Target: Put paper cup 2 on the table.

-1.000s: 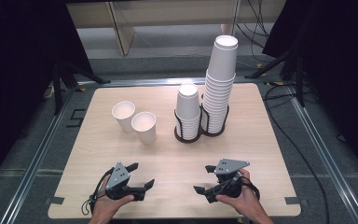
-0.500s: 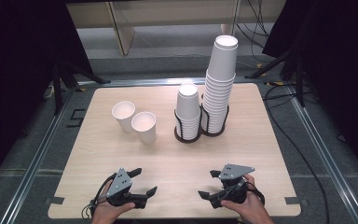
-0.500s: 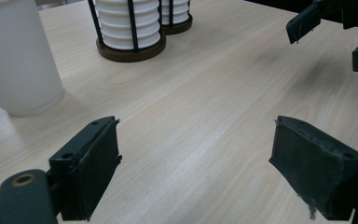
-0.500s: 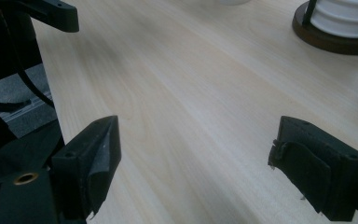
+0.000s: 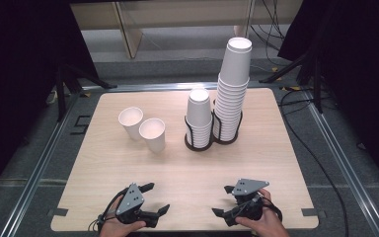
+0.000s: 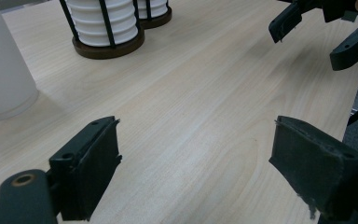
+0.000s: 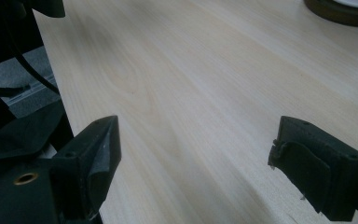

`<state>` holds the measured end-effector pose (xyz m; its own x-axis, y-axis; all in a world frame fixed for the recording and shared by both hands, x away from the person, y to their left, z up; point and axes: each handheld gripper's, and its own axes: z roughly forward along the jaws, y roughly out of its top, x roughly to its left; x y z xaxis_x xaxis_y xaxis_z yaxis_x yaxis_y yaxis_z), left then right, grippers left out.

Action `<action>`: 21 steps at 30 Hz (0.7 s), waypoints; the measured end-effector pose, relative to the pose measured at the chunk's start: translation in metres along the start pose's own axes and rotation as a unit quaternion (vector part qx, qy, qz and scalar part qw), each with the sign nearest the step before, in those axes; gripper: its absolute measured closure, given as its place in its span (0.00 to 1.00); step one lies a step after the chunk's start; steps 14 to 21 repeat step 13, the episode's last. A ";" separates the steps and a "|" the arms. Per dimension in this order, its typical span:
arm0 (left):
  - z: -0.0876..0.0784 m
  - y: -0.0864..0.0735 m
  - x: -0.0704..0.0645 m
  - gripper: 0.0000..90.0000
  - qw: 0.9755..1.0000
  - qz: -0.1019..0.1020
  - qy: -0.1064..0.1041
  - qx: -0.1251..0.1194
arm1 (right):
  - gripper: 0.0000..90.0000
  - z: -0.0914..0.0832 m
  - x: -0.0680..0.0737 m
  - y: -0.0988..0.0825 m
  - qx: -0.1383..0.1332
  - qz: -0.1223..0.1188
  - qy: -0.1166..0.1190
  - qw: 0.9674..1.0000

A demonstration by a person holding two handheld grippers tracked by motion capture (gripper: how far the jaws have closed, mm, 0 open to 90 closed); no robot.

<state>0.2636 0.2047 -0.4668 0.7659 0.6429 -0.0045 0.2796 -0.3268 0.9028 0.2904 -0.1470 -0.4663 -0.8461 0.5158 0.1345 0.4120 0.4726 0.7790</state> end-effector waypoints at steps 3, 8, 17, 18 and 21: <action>0.001 0.000 0.001 0.16 1.000 0.000 -0.003 0.003 | 0.17 0.000 -0.001 0.000 0.002 -0.002 -0.003 1.000; 0.001 0.000 0.001 0.16 1.000 -0.001 -0.003 0.005 | 0.17 0.000 -0.001 0.000 0.004 -0.002 0.001 1.000; 0.002 0.000 0.001 0.16 1.000 0.001 -0.006 0.007 | 0.17 0.001 -0.002 -0.001 0.008 0.006 -0.001 1.000; 0.002 0.000 0.001 0.16 1.000 0.001 -0.006 0.007 | 0.17 0.001 -0.002 -0.001 0.008 0.006 -0.001 1.000; 0.002 0.000 0.001 0.16 1.000 0.001 -0.006 0.007 | 0.17 0.001 -0.002 -0.001 0.008 0.006 -0.001 1.000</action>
